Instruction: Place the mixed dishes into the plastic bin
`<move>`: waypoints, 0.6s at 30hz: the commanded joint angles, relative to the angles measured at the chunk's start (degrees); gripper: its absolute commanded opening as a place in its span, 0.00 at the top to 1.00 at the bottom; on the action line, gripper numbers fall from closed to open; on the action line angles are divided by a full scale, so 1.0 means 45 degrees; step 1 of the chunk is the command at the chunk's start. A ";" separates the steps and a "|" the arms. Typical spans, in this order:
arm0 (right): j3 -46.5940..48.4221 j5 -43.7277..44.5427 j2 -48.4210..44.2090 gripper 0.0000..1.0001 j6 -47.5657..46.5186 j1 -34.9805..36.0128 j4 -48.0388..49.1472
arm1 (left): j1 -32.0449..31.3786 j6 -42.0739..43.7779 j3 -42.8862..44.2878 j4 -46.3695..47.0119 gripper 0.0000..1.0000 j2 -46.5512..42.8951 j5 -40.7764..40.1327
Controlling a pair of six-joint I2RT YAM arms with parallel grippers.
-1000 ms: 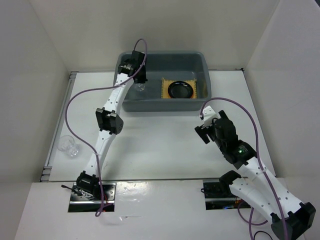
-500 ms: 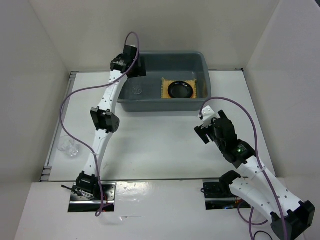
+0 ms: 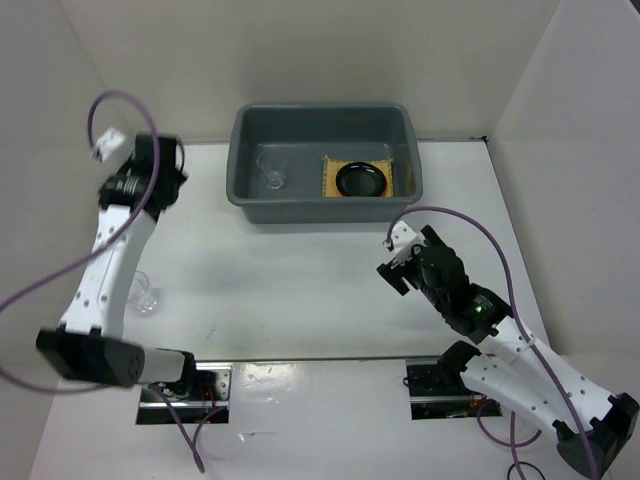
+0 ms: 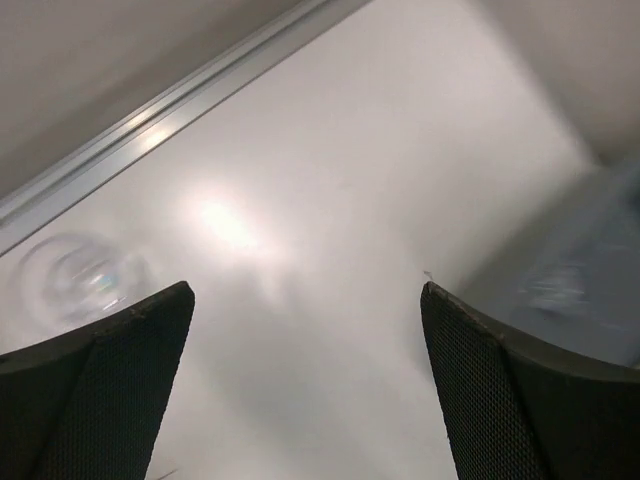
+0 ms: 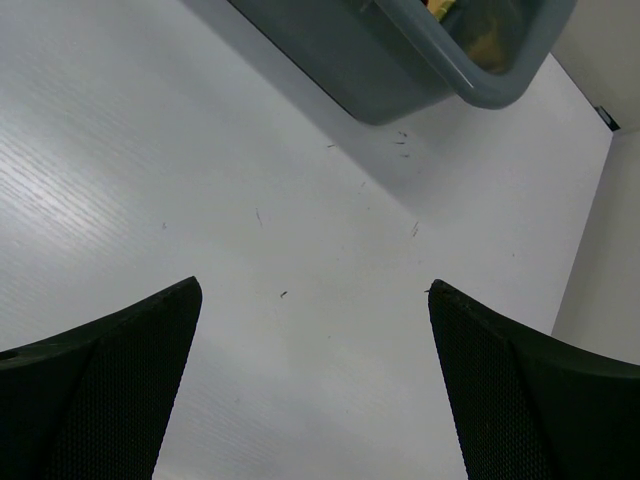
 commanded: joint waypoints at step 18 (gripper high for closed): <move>-0.0166 0.0635 0.0413 0.02 -0.0005 0.0394 0.0623 | 0.5519 0.0323 -0.9554 0.3299 0.00 -0.1852 0.3955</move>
